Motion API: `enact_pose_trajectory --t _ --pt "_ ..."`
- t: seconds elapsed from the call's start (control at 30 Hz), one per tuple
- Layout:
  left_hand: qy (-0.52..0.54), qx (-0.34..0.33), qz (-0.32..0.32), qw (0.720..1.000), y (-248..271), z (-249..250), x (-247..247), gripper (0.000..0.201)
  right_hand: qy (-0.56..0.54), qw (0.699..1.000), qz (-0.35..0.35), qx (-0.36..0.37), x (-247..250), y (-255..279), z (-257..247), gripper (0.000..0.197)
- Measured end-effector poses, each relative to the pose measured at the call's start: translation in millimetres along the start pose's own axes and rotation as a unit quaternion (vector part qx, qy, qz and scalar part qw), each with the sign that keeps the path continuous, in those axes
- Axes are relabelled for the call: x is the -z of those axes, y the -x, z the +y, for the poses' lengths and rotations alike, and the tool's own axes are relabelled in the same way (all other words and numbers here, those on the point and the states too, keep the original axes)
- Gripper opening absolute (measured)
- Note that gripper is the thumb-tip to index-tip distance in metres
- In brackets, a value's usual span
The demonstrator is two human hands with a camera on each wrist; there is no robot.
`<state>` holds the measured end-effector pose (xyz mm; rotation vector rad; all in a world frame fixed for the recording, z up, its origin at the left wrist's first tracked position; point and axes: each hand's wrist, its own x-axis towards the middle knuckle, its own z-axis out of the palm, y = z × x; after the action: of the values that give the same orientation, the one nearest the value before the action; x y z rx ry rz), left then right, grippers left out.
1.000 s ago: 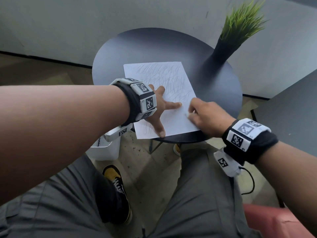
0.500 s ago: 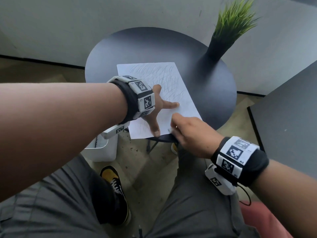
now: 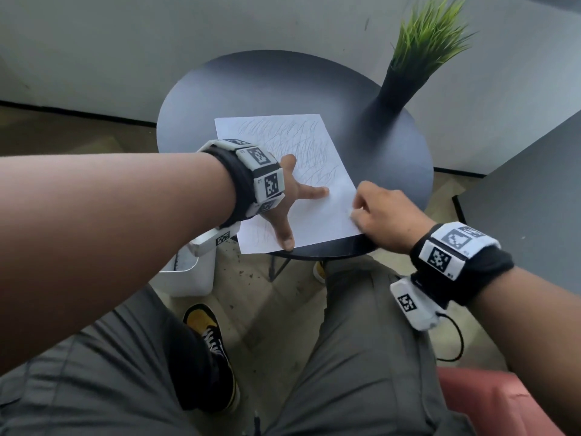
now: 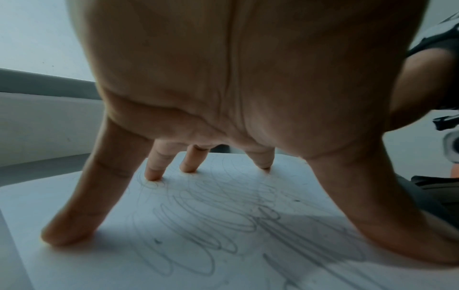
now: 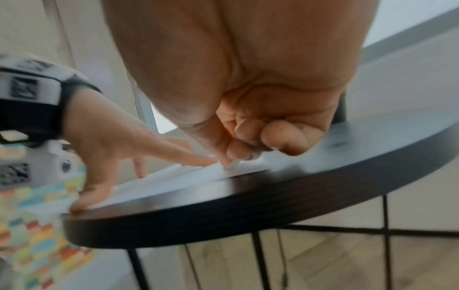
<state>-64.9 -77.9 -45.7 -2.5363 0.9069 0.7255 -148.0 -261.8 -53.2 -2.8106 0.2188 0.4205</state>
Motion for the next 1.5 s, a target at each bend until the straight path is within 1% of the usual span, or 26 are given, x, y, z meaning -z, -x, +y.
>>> enact_pose_trajectory --t 0.03,0.07,0.13,0.2,0.23,0.27,0.37,0.47,0.53,0.6,0.7,0.83,0.97,1.0,1.03,1.1,1.13,1.17,1.2,1.27,1.3,1.33,1.37,1.43,1.47,1.5 --pt "-0.001 -0.001 0.002 1.000 0 0 0 0.125 0.002 1.000 0.015 -0.018 1 -1 3 0.008" --pt "-0.006 -0.001 0.005 1.000 0 0 0 0.125 0.011 1.000 0.015 -0.008 -2 1 -1 0.009" --pt "-0.013 -0.002 0.009 1.000 1 0 0 0.124 0.029 0.997 -0.019 0.075 -17 12 -23 0.013" --pt "-0.020 -0.001 0.015 1.000 2 -1 -2 0.124 0.035 0.983 -0.056 0.168 -30 22 -43 0.015" --pt "-0.021 -0.002 0.019 1.000 3 -1 -3 0.125 0.030 0.980 -0.059 0.187 -30 21 -46 0.015" --pt "-0.021 -0.004 0.024 0.999 4 -2 -5 0.125 0.018 0.982 -0.057 0.177 -25 15 -43 0.015" --pt "-0.003 -0.008 0.046 0.999 11 -11 -15 0.124 -0.016 0.995 -0.039 0.089 -6 -5 -19 0.014" --pt "0.045 -0.016 0.072 0.996 19 -25 -30 0.116 0.014 0.999 -0.019 0.032 5 -18 3 0.016" --pt "0.063 -0.021 0.079 0.995 20 -31 -40 0.111 0.016 1.000 -0.018 0.015 7 -21 3 0.015" --pt "0.075 -0.026 0.073 0.994 18 -32 -45 0.110 -0.007 1.000 -0.011 0.023 6 -20 -9 0.016" --pt "0.072 -0.042 0.065 0.994 12 -30 -45 0.114 -0.004 0.996 -0.018 0.087 -3 -18 -39 0.015" --pt "0.074 -0.054 0.061 0.994 9 -32 -46 0.118 0.075 0.984 -0.015 0.161 -14 -13 -60 0.016" --pt "0.077 -0.059 0.057 0.994 10 -34 -48 0.118 0.096 0.951 -0.107 0.276 -12 -1 -66 0.011" --pt "0.078 -0.061 0.059 0.993 10 -33 -49 0.118 0.098 0.951 -0.115 0.272 -9 -4 -65 0.011" --pt "0.079 -0.063 0.061 0.993 9 -34 -49 0.118 0.098 0.959 -0.103 0.243 -6 -11 -62 0.014" --pt "0.077 -0.063 0.061 0.993 9 -34 -50 0.117 0.096 0.981 -0.050 0.163 1 -24 -55 0.015" --pt "0.075 -0.062 0.061 0.993 9 -34 -50 0.118 0.099 0.985 -0.026 0.142 0 -26 -54 0.014" --pt "0.076 -0.062 0.061 0.993 9 -34 -50 0.118 0.101 0.983 -0.023 0.152 -3 -23 -56 0.011" --pt "0.080 -0.062 0.062 0.993 9 -34 -50 0.119 0.101 0.977 -0.038 0.186 -7 -18 -60 0.008" --pt "0.085 -0.062 0.060 0.993 10 -34 -51 0.118 0.096 0.952 -0.105 0.273 -14 -2 -70 0.007" --pt "0.088 -0.062 0.059 0.992 10 -34 -51 0.118 0.099 0.944 -0.128 0.287 -13 1 -72 0.007" --pt "0.092 -0.063 0.061 0.992 10 -34 -51 0.118 0.101 0.948 -0.125 0.276 -11 -4 -70 0.009" --pt "0.094 -0.066 0.064 0.991 9 -34 -51 0.118 0.100 0.961 -0.104 0.237 -7 -12 -67 0.013" --pt "0.089 -0.067 0.065 0.992 8 -34 -51 0.118 0.098 0.984 -0.034 0.147 -1 -28 -58 0.016" --pt "0.088 -0.067 0.064 0.992 8 -34 -51 0.118 0.099 0.986 -0.010 0.133 -2 -28 -57 0.016" --pt "0.090 -0.066 0.064 0.992 8 -34 -51 0.117 0.099 0.983 -0.009 0.155 -6 -23 -60 0.014"
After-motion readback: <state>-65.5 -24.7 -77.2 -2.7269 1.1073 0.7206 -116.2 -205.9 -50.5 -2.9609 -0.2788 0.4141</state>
